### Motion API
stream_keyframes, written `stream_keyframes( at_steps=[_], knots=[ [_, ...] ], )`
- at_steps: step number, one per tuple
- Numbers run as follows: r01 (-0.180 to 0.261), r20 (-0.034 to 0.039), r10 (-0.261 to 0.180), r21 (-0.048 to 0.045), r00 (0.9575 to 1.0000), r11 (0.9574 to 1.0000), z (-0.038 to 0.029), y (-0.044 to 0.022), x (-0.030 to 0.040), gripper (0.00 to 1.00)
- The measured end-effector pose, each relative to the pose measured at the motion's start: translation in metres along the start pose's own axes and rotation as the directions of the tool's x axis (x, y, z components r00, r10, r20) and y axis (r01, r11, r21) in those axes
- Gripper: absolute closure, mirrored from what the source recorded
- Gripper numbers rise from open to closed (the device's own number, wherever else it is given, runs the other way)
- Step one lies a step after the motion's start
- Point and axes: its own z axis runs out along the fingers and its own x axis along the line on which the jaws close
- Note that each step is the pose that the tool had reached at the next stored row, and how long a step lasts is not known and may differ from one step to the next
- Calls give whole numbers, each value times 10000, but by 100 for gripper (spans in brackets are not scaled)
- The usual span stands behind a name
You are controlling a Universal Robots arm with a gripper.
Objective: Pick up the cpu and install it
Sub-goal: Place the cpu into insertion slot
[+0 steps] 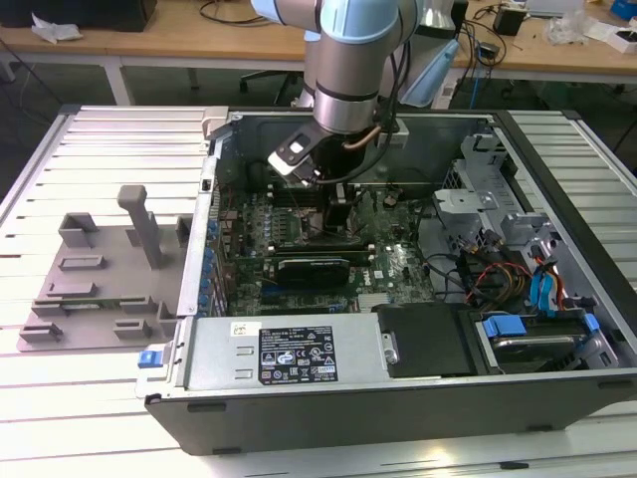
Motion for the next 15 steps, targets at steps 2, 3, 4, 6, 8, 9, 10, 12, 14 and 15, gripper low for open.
stream_keyframes(
  at_steps=[2, 3, 4, 6, 8, 9, 10, 12, 14, 15],
  knots=[
    [1, 3, -1, 2, 10000, 10000, 11, 0, 0, 47],
    [1, 2, -1, 2, 10000, 10000, 11, 0, 0, 47],
    [1, 1, -1, 1, 10000, 10000, 12, 0, 0, 47],
    [1, 1, -1, 1, 10000, 10000, 13, 0, 0, 47],
    [1, -3, -1, 0, 10000, 10000, 14, 1, 1, 47],
    [1, -4, -1, -1, 10000, 10000, 15, 1, 1, 45],
    [1, -2, -1, 0, 10000, 10000, 14, 1, 1, 45],
    [1, 3, -1, 2, 10000, 10000, 10, 0, 0, 39],
    [-1, 1, 1, 2, 10000, 10000, -77, -5, -5, 39],
    [0, 0, 0, 1, 10000, 10000, -103, -6, -7, 39]
  ],
)
